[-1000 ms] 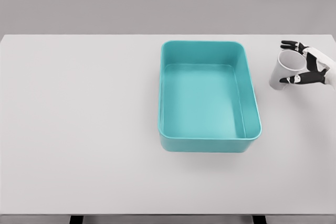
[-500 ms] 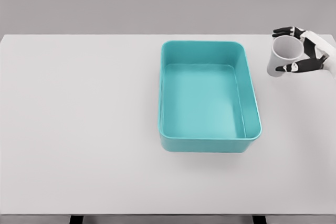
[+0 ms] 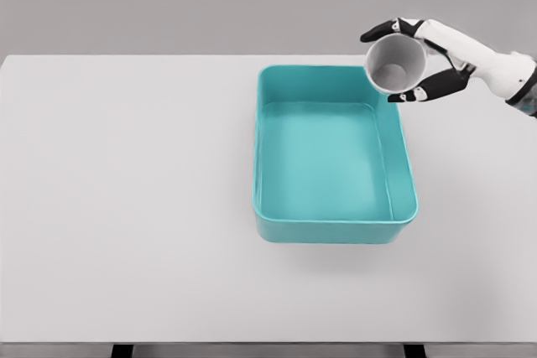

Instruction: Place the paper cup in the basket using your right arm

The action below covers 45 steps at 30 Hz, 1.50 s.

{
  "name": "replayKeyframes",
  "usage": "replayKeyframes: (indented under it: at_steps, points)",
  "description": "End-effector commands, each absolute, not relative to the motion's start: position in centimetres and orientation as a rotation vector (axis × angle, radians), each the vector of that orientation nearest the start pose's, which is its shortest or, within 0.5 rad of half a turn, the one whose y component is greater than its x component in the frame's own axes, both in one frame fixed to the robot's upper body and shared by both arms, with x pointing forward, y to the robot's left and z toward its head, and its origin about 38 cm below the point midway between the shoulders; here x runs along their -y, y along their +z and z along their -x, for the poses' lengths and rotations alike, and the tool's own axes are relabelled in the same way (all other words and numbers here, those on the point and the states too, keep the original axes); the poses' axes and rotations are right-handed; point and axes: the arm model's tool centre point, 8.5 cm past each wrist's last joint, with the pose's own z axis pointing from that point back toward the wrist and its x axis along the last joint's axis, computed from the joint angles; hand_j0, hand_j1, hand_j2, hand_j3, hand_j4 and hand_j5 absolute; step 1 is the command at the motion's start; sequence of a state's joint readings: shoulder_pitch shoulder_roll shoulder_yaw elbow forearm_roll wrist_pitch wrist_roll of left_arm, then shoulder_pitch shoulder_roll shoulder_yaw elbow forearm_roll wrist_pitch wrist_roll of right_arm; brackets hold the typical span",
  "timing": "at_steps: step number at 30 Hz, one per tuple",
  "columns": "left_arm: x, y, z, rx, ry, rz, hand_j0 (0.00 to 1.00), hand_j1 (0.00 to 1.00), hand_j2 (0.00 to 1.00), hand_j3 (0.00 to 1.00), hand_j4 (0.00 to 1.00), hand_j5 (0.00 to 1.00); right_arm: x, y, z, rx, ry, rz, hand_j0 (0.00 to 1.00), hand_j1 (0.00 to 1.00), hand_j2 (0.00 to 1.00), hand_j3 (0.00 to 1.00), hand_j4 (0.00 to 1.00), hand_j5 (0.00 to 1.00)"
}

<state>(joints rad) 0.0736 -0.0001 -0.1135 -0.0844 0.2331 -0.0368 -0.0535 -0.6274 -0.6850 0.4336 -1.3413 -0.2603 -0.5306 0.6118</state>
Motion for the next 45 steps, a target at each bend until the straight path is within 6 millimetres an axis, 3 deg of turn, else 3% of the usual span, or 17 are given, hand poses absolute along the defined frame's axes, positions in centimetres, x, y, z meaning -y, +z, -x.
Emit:
replayKeyframes:
  at_steps: [1, 6, 11, 13, 14, 21, 22, 24, 25, 28, 29, 31, 33, 36, 40, 42, 45]
  points:
    - [-26.4, -26.3, 1.4, 0.055, 0.117, -0.026, 1.0, 1.0, 1.0, 1.0, 1.0, 1.0, 26.8, 25.6, -44.5, 1.849, 1.538, -0.09, 0.76, 0.76, 0.76, 0.76, 0.76, 0.76]
    - [-26.4, -26.3, 1.4, 0.055, 0.117, -0.026, 1.0, 1.0, 1.0, 1.0, 1.0, 1.0, 23.2, 22.5, -43.4, 1.727, 1.756, -0.077, 0.76, 0.76, 0.76, 0.76, 0.76, 0.76]
    - [-26.4, -26.3, 1.4, 0.055, 0.117, -0.026, 1.0, 1.0, 1.0, 1.0, 1.0, 1.0, 21.8, 20.0, -44.1, 1.516, 1.855, 0.089, 0.76, 0.76, 0.76, 0.76, 0.76, 0.76]
    - [-26.4, -26.3, 1.4, 0.055, 0.117, -0.026, 1.0, 1.0, 1.0, 1.0, 1.0, 1.0, 21.3, 19.8, -44.0, 1.498, 1.879, 0.113, 0.82, 0.82, 0.82, 0.82, 0.82, 0.82]
    - [-26.4, -26.3, 1.4, 0.055, 0.117, -0.026, 1.0, 1.0, 1.0, 1.0, 1.0, 1.0, 21.1, 20.1, -43.9, 1.507, 1.888, 0.114, 1.0, 1.0, 1.0, 1.0, 1.0, 1.0]
    - [-26.4, -26.3, 1.4, 0.055, 0.117, -0.026, 1.0, 1.0, 1.0, 1.0, 1.0, 1.0, 20.7, 21.5, -43.3, 1.558, 1.904, 0.12, 1.0, 1.0, 1.0, 1.0, 1.0, 1.0]
    - [-26.4, -26.3, 1.4, 0.055, 0.117, -0.026, 1.0, 1.0, 1.0, 1.0, 1.0, 1.0, 21.2, 22.9, -43.4, 1.6, 1.876, 0.133, 1.0, 1.0, 1.0, 1.0, 1.0, 1.0]
    - [-26.4, -26.3, 1.4, 0.055, 0.117, -0.026, 1.0, 1.0, 1.0, 1.0, 1.0, 1.0, 24.7, 26.8, -43.1, 1.784, 1.688, 0.051, 1.0, 1.0, 1.0, 1.0, 1.0, 1.0]
    - [-26.4, -26.3, 1.4, 0.055, 0.117, -0.026, 1.0, 1.0, 1.0, 1.0, 1.0, 1.0, 26.3, 27.7, -42.6, 1.849, 1.615, -0.015, 1.0, 1.0, 1.0, 1.0, 1.0, 1.0]
    - [-26.4, -26.3, 1.5, 0.053, 0.117, -0.026, 1.0, 1.0, 1.0, 1.0, 1.0, 1.0, 32.8, 31.7, -41.7, 2.133, 1.262, -0.114, 1.0, 1.0, 1.0, 1.0, 1.0, 1.0]
    - [-26.4, -26.3, 1.4, 0.055, 0.117, -0.026, 1.0, 1.0, 1.0, 1.0, 1.0, 1.0, 33.8, 31.8, -41.7, 2.151, 1.209, -0.116, 1.0, 1.0, 1.0, 1.0, 1.0, 1.0]
    - [-26.4, -26.3, 1.4, 0.055, 0.117, -0.026, 1.0, 1.0, 1.0, 1.0, 1.0, 1.0, 38.3, 30.5, -42.0, 2.125, 1.058, -0.042, 1.0, 1.0, 1.0, 1.0, 1.0, 1.0]
    - [-26.4, -26.3, 1.4, 0.055, 0.117, -0.026, 1.0, 1.0, 1.0, 1.0, 1.0, 1.0, 39.9, 27.8, -41.6, 2.043, 1.01, -0.023, 1.0, 1.0, 1.0, 1.0, 1.0, 1.0]
    - [-26.4, -26.3, 1.4, 0.055, 0.117, -0.026, 1.0, 1.0, 1.0, 1.0, 1.0, 1.0, 40.4, 24.8, -41.6, 1.887, 1.054, 0.043, 1.0, 1.0, 1.0, 1.0, 1.0, 1.0]
    - [-26.4, -26.3, 1.4, 0.055, 0.117, -0.026, 1.0, 1.0, 1.0, 1.0, 1.0, 1.0, 39.8, 24.7, -41.8, 1.883, 1.034, 0.025, 1.0, 1.0, 1.0, 1.0, 1.0, 1.0]
    - [-26.4, -26.3, 1.4, 0.055, 0.117, -0.026, 1.0, 1.0, 1.0, 1.0, 1.0, 1.0, 38.5, 23.9, -41.9, 1.893, 1.012, -0.014, 1.0, 1.0, 1.0, 1.0, 1.0, 1.0]
    - [-26.4, -26.3, 1.4, 0.055, 0.117, -0.026, 1.0, 1.0, 1.0, 1.0, 1.0, 1.0, 38.5, 22.0, -41.5, 1.861, 0.988, -0.036, 1.0, 1.0, 1.0, 1.0, 1.0, 1.0]
